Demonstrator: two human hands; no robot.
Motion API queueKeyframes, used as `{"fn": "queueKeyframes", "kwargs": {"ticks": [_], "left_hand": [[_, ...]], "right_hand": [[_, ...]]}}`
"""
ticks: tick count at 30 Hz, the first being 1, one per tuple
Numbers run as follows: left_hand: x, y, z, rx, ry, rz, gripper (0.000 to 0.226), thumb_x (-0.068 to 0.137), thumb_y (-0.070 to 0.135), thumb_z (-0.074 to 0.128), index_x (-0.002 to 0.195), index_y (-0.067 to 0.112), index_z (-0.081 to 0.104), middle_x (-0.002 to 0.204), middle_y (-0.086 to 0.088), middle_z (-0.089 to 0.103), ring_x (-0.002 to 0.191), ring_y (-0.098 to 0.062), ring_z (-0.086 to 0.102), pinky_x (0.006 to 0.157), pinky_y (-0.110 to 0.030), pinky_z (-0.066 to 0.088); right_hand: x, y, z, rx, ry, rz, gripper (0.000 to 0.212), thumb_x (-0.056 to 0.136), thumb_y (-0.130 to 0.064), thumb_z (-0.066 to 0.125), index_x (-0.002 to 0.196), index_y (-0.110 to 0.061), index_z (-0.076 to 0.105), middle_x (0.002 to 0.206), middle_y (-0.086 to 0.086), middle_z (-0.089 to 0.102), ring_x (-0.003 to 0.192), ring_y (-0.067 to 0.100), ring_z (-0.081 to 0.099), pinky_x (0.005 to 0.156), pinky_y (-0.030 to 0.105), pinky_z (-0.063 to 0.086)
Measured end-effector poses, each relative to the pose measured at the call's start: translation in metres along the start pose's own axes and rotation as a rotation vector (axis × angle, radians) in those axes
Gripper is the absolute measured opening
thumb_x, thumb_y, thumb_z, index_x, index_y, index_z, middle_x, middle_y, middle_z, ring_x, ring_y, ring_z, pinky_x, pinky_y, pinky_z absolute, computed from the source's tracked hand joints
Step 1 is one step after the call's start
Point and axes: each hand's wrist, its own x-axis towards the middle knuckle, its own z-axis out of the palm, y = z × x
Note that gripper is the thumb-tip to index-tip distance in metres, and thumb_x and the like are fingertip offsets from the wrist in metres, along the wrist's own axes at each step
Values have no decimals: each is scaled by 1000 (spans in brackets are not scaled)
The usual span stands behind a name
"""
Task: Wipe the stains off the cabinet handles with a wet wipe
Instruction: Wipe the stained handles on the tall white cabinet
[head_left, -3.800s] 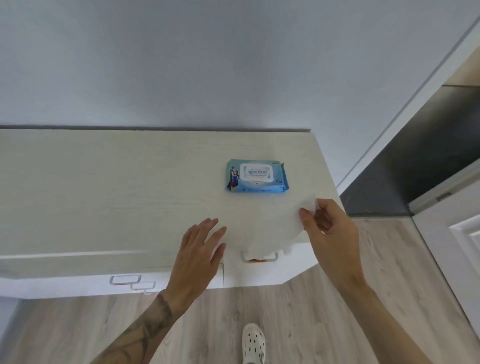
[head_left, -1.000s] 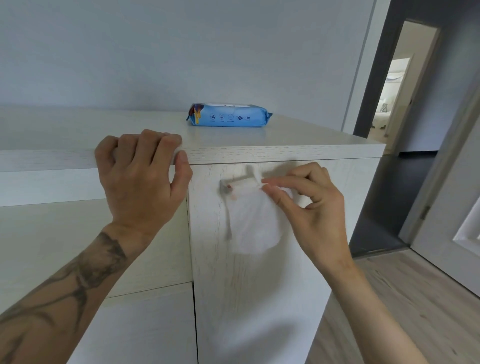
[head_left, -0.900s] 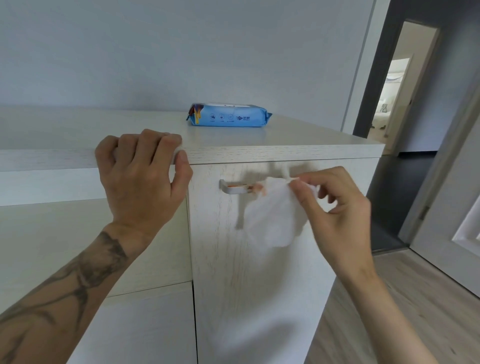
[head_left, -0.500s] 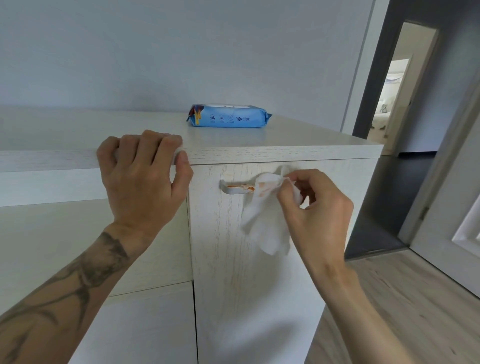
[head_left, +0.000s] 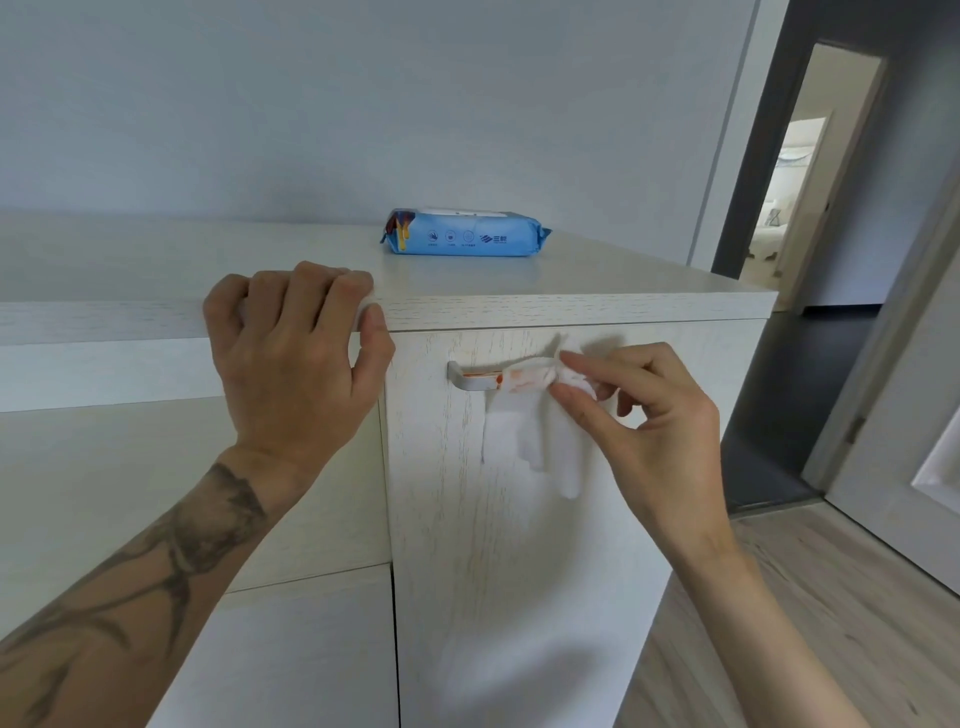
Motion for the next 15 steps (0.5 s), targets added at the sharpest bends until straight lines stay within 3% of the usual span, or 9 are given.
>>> {"fn": "queueKeyframes", "kwargs": {"ticks": [4,8,15], "left_hand": [[0,1,1,-4,-5,-6,32,109,31,46,108,8,69,99,-12,70,94,-30,53,93,-47,35],[0,0,1,4,-6,-2,32,109,31,46,108,8,69,100,-12,70,94,-31,55,93,-48,36],[0,0,0,0,-20,3,35,109,32,44,109,8,69,100,-12,71,94,-32,58,94,-48,36]], "right_hand": [[8,7,1,49,-17,-40,21,90,-26,78,110,-31,78,100,-4,66,96,6,61,78,15,46],[12,1,20,-21,-48,-170,17,91,-33,77,107,-30,82,103,-7,68,102,16,57,89,47,46],[16,13,9,-123,-22,-263,16,91,-34,79,107,-34,79,113,-15,72,112,21,55,89,60,43]]}}
